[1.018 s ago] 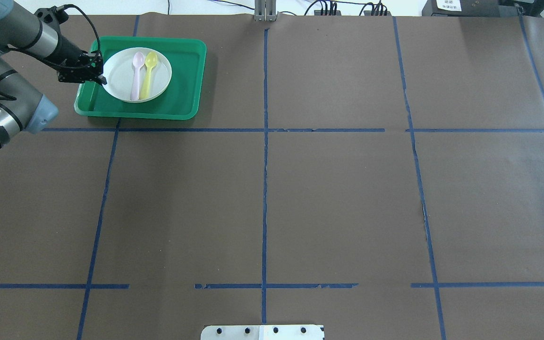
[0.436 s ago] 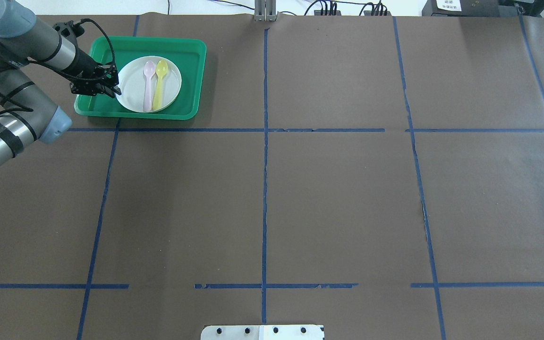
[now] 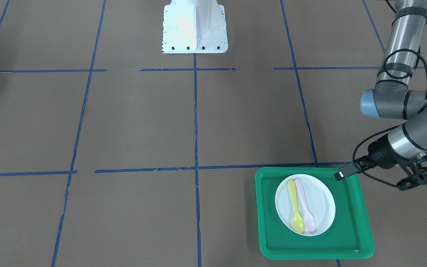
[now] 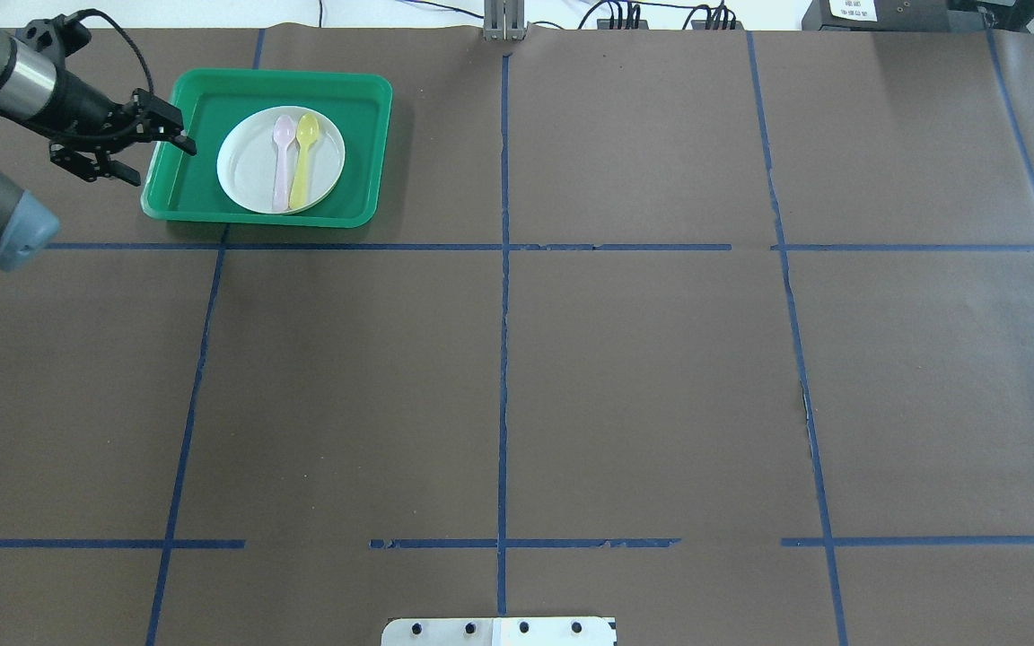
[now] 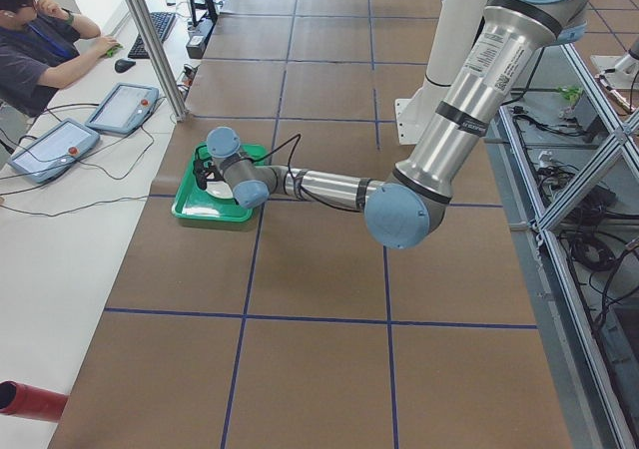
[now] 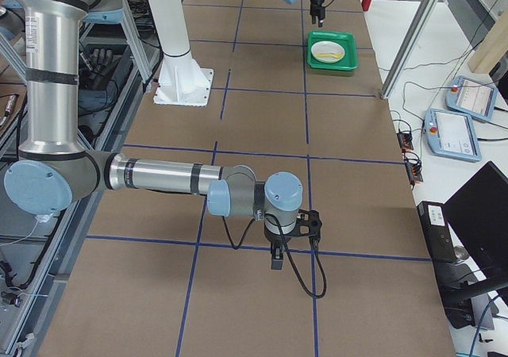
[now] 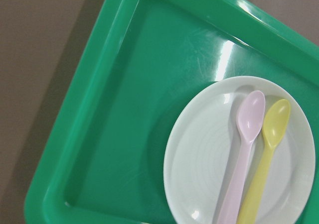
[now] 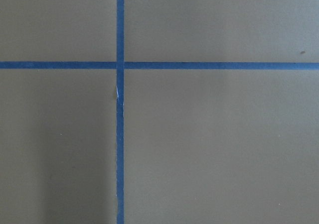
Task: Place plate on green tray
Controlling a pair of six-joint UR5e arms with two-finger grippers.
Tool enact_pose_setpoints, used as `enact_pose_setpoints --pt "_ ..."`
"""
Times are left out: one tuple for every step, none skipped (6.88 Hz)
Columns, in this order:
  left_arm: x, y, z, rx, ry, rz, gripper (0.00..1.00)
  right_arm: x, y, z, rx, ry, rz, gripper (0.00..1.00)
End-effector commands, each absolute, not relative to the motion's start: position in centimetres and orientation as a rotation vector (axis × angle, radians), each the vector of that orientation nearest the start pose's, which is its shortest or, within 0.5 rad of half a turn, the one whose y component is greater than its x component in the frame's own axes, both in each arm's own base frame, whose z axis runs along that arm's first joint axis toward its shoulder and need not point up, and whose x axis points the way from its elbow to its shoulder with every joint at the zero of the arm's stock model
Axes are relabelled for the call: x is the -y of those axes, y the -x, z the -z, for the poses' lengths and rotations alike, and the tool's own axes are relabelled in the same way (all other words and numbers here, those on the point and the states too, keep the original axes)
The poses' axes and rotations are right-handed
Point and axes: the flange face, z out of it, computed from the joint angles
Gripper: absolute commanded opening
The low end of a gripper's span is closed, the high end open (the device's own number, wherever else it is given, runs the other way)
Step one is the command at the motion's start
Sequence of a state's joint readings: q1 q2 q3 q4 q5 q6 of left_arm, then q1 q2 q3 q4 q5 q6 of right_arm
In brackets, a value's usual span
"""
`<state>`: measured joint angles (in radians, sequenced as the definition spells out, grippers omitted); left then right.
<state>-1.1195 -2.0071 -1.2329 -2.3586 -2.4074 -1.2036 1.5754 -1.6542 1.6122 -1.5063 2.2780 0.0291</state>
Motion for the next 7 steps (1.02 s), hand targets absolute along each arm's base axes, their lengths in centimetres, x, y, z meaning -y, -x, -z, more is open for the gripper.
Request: enact_pose_setpoints --pt "60.0 -16.4 -49.7 -1.075 -0.089 0.157 1.00 45.8 -7.1 -67.6 0.707 -0.013 -0.024 1.00" --pt "58.1 -12.1 -51.0 -0.997 -0.127 0.069 1.00 45.8 -7.1 -67.6 0.707 -0.013 -0.024 1.00" --pt "56.1 -7.0 -52.9 -0.883 -0.171 -0.016 1.00 45.8 -7.1 -67.6 0.707 -0.014 -0.025 1.00" --pt "53.6 -2.5 -55.7 -0.775 -0.188 -0.072 1.00 45.8 -7.1 -67.6 0.707 -0.013 -0.024 1.00" --pt "51.5 0.3 -58.3 -0.744 -0.202 -0.137 1.00 45.8 -7.1 -67.6 0.707 -0.013 -0.024 1.00" --pt "48.8 3.4 -61.3 -0.727 -0.192 -0.144 1.00 45.8 -7.1 -67.6 0.706 -0.013 -0.024 1.00" --pt "47.2 3.5 -63.2 -0.730 -0.155 -0.133 1.00 45.8 -7.1 -67.6 0.707 -0.013 -0.024 1.00"
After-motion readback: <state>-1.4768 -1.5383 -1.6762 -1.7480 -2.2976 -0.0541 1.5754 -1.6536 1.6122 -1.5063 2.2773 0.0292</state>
